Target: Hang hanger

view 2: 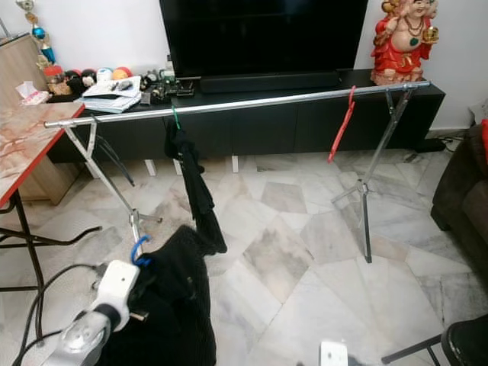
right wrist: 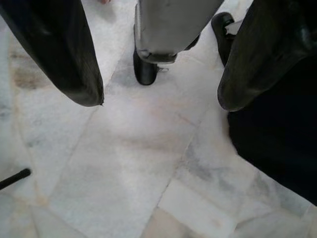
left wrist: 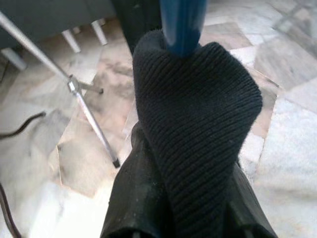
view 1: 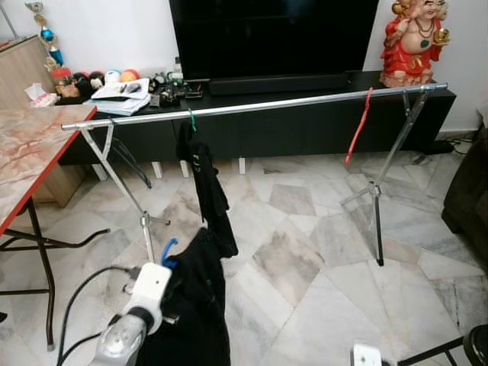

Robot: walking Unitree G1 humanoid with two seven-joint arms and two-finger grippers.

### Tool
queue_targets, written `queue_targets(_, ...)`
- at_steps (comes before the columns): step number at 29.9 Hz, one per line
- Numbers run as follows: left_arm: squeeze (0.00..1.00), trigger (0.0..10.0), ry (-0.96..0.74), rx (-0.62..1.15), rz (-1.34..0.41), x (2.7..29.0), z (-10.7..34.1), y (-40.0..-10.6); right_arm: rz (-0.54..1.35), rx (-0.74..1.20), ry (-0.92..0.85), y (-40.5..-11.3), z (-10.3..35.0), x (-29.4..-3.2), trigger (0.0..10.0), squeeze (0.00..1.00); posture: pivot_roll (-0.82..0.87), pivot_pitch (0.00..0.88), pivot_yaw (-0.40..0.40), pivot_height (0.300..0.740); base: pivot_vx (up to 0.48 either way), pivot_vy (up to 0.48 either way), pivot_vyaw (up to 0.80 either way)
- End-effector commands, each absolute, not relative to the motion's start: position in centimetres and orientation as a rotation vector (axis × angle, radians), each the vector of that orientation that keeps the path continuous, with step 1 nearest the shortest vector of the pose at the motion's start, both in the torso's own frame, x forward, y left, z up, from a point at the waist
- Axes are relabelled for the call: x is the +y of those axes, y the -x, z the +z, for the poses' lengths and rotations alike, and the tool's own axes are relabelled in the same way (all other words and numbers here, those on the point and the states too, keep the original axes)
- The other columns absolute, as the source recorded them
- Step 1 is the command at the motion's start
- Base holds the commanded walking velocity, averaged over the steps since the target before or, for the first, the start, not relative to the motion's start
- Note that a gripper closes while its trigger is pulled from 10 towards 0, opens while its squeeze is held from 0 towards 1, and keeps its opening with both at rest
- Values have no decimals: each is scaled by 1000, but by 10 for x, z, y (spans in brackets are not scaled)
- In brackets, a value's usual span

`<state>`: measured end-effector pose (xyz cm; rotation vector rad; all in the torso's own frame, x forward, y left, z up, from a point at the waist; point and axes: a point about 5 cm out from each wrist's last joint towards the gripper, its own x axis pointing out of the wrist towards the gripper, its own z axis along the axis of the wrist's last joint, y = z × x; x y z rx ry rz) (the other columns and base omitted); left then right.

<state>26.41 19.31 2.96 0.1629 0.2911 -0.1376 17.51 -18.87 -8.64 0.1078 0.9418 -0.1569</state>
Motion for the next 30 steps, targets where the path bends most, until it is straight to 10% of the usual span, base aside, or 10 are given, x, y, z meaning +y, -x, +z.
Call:
queue_targets(1, 0, 10000, -140, 216, -84, 202, 43, -267, -154, 934, -99, -171, -88, -185, 10000, 0, -126, 0, 92, 740, 0, 0, 0)
queue_targets(30, 0, 10000, -139, 218, -93, 206, 50, -273, -71, 982, 12, -157, -95, -183, 10000, 0, -105, 0, 99, 740, 290, 0, 0)
